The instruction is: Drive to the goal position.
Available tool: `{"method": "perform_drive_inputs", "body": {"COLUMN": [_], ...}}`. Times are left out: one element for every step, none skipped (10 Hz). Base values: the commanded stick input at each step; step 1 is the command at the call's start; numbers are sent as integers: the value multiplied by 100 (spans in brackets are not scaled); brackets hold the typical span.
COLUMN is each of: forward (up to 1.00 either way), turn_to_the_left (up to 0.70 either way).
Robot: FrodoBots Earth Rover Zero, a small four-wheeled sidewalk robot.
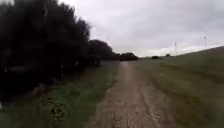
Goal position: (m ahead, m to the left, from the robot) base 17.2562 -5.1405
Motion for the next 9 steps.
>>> {"method": "perform_drive_inputs", "body": {"forward": [70, 70, 70, 70, 70, 70, 70, 70, 70], "turn_to_the_left": [-35, -35, -35, -35, -23, -7, 0, 0, 0]}}
